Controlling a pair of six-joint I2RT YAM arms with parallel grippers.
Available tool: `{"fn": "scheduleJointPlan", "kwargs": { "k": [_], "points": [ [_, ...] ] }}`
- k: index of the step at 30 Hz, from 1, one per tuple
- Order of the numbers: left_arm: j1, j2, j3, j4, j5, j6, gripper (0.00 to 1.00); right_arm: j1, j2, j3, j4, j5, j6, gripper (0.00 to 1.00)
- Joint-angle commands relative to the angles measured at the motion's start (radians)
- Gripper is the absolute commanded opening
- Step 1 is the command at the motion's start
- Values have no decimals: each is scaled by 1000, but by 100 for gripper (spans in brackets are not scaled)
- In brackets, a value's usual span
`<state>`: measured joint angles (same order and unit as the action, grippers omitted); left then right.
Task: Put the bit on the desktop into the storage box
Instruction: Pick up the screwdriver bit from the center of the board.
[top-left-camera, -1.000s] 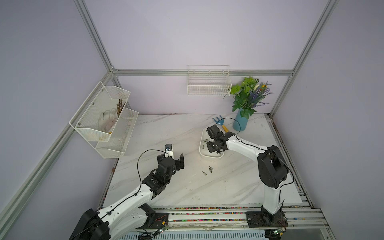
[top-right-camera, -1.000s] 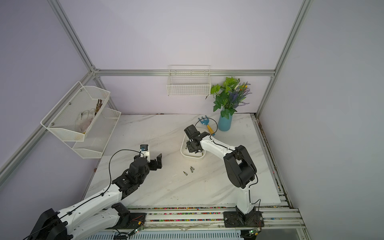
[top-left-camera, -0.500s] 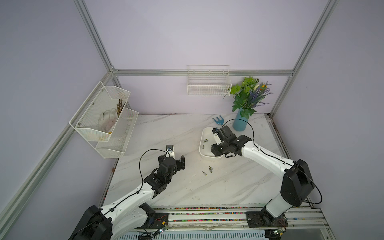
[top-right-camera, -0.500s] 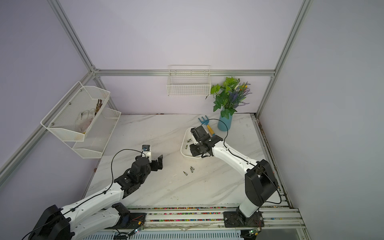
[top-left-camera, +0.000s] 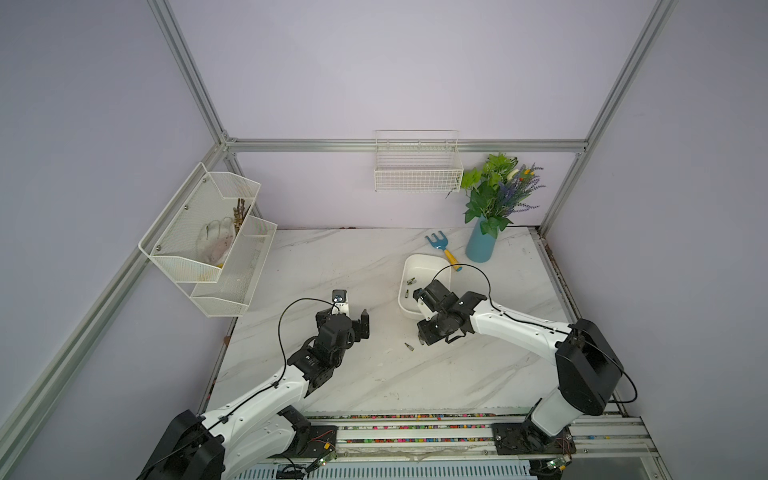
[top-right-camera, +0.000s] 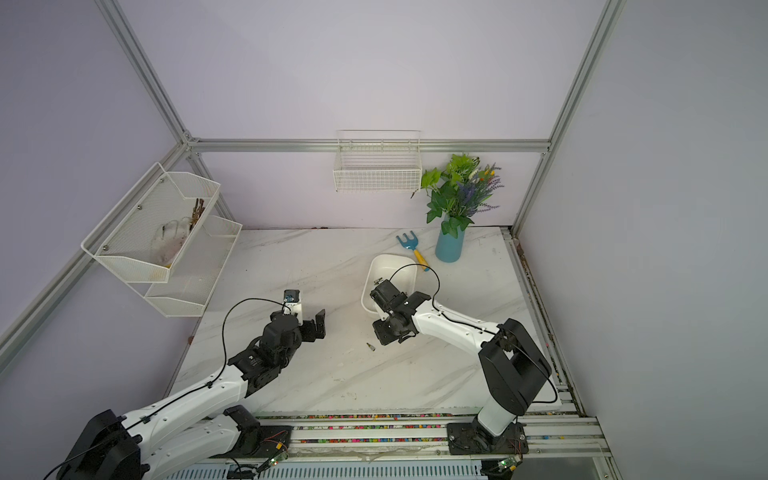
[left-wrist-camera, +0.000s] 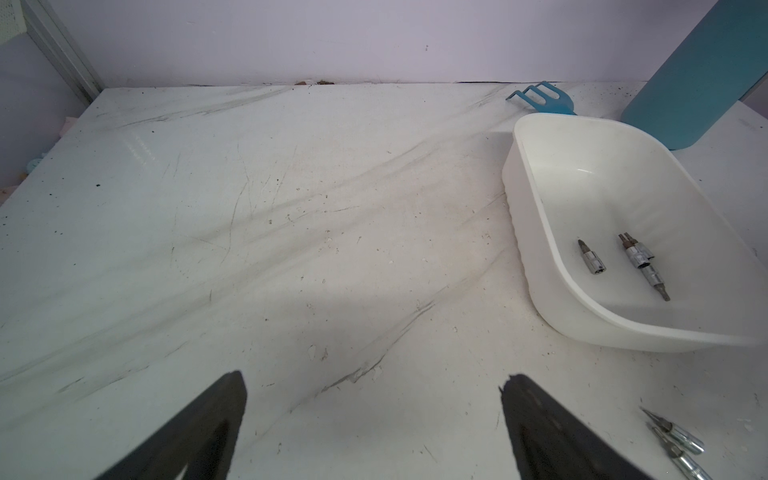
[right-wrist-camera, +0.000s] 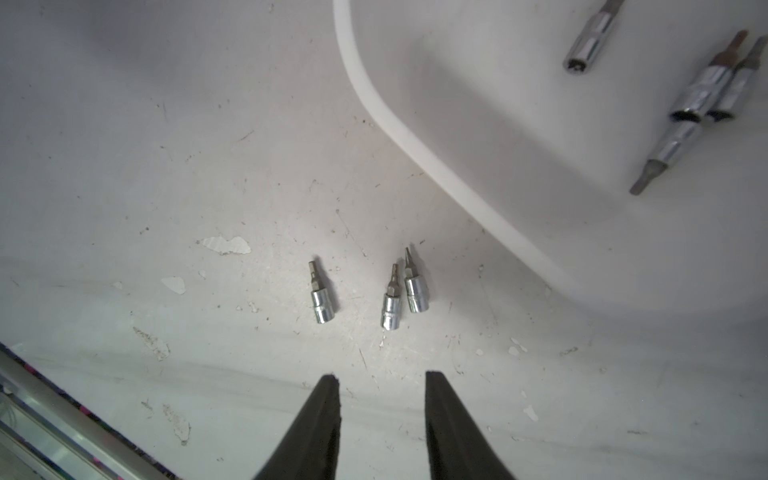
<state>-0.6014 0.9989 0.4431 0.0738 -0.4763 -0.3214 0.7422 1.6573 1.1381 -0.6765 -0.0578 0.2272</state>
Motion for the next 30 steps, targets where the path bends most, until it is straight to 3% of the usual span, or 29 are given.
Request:
{"fn": "scheduleJointPlan", "kwargs": {
  "k": [1,14,30],
  "points": [
    [5,1,13,41,-15,7,100,8,42,10,19,28,5,36],
    [5,0,14,42,-15,8,100,10,115,32,37,118,-5,30],
    [5,0,13,41,-15,6,100,10,179,60,52,120,-21,27]
  ]
}}
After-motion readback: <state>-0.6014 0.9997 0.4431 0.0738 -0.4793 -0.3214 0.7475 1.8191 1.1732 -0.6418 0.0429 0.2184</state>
